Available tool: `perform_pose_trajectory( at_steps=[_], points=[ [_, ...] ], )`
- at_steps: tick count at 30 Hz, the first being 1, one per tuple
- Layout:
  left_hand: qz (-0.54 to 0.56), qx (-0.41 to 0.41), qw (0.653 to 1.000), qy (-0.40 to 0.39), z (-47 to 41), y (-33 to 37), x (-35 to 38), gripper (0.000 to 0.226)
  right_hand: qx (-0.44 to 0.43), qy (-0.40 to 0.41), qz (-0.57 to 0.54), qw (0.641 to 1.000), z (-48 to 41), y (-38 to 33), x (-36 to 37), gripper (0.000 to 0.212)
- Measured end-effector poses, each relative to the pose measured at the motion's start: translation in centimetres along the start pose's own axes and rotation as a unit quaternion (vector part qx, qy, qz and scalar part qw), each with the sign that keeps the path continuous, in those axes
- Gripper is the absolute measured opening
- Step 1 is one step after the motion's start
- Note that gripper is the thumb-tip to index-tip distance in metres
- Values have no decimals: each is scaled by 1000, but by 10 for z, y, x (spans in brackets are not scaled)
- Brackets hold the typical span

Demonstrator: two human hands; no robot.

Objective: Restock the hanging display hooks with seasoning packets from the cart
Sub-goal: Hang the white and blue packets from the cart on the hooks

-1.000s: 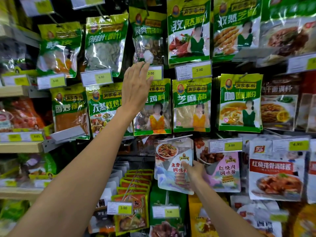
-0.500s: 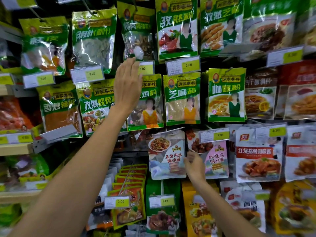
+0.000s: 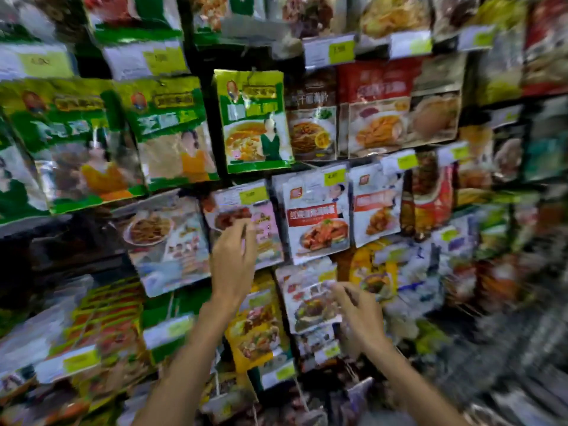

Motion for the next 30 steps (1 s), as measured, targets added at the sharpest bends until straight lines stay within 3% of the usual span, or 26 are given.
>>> perform_pose_trajectory(
  at_steps=[3, 6, 13, 17, 21, 25, 30],
  points=[
    [112, -97, 984, -98, 63, 6, 106, 25, 85, 50, 30, 995, 34, 80, -71, 19],
    [134, -144, 953, -229, 137, 23, 214, 25, 165, 88, 40, 982, 80, 152, -136, 16],
    [140, -171, 858, -464, 282, 66, 390, 25, 326, 196, 68, 922, 180, 273, -257, 22],
    [143, -153, 813, -544, 330, 81, 470, 18, 405, 266, 64, 873, 215, 338, -298, 24],
    [132, -131, 747, -638, 390, 78, 550, 19, 477, 304, 56, 823, 234, 409, -318, 29],
    [84, -99, 722, -680, 437, 57, 613, 20, 533, 342, 57, 772, 246, 478, -333, 33],
    [19, -141, 696, -704, 477, 19, 668, 38, 611, 396, -15, 685, 270, 565, -334, 31]
  ],
)
Point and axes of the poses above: each hand's wrist, its own z-axis away from the middle knuckle, its own x-axis out of the palm, y = z × x, the point moved 10 cm from there along -z, towards the middle knuckle, and after that the axes turned 4 degrees about z, right-handed, at the moved point
